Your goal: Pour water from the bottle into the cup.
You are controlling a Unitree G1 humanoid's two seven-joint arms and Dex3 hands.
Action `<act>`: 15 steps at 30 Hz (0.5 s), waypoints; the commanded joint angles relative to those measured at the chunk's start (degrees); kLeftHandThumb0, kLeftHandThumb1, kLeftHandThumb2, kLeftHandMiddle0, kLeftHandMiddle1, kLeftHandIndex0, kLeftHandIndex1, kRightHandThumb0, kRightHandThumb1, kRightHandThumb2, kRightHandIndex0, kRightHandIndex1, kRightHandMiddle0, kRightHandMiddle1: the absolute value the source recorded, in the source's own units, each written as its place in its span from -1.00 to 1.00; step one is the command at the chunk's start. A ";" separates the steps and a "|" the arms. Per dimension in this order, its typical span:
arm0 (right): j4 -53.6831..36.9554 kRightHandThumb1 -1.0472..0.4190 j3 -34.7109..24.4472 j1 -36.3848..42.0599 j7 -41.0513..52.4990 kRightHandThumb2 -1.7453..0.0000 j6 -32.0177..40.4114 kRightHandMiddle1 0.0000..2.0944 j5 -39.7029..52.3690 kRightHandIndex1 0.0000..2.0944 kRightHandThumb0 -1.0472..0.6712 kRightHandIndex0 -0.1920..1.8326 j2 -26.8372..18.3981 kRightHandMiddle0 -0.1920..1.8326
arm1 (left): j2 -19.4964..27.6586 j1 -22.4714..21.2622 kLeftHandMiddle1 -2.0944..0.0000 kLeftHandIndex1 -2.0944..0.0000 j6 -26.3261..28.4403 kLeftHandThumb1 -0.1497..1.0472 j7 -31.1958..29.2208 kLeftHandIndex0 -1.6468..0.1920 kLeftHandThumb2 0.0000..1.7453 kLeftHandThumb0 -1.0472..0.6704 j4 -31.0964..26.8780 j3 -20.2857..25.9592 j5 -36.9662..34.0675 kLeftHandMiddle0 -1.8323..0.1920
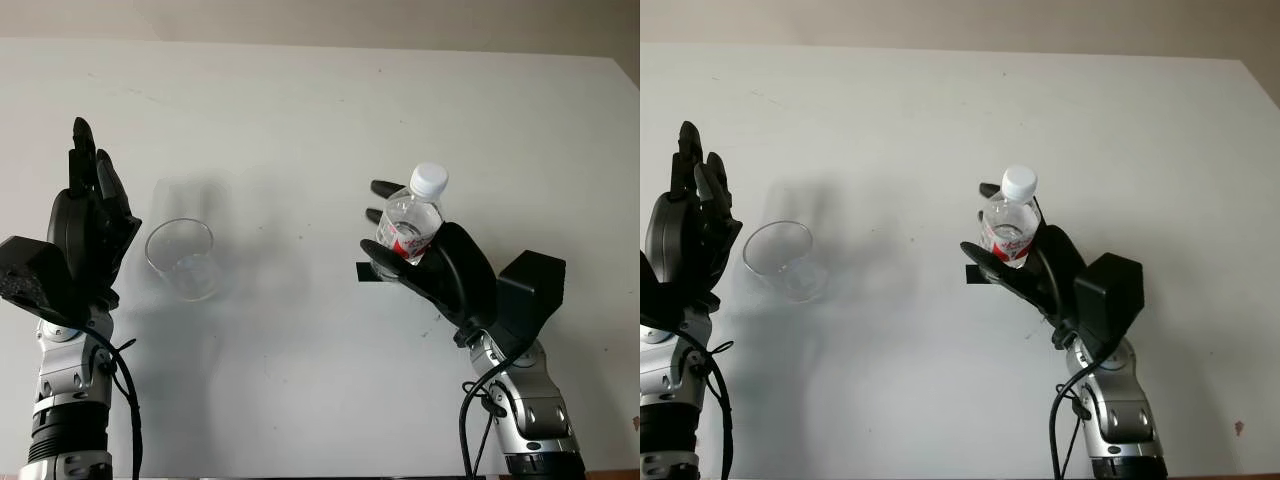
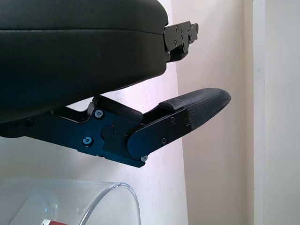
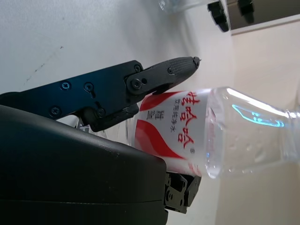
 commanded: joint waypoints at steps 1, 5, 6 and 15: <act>0.13 -0.88 -0.44 0.66 0.98 0.94 -1.73 -0.69 0.73 -0.94 -0.54 -0.88 -0.17 -0.98 | 0.49 0.57 1.00 1.00 -0.48 1.00 0.11 1.00 -0.05 -0.59 -0.47 0.50 -0.11 1.00; 1.23 -0.88 -0.66 0.35 3.68 0.94 -4.93 -0.89 1.82 -0.99 -0.60 -0.99 -0.67 -1.00 | 0.84 0.48 1.00 1.00 -0.67 1.00 -0.03 1.00 -0.06 -0.60 -0.40 0.46 0.09 1.00; 1.29 -0.87 -0.62 0.22 4.34 0.94 -5.42 -0.95 1.88 -0.99 -0.63 -0.99 -0.98 -1.00 | 0.87 0.52 1.00 1.00 -0.70 1.00 -0.09 1.00 -0.06 -0.60 -0.48 0.41 0.11 1.00; 5.16 -0.89 -0.49 -2.27 5.60 0.94 -13.12 -1.00 -1.35 -1.00 -0.84 -1.00 -2.85 -1.00 | 0.41 0.13 1.00 1.00 -0.34 1.00 0.14 1.00 -0.05 -0.58 -0.33 0.28 -0.19 1.00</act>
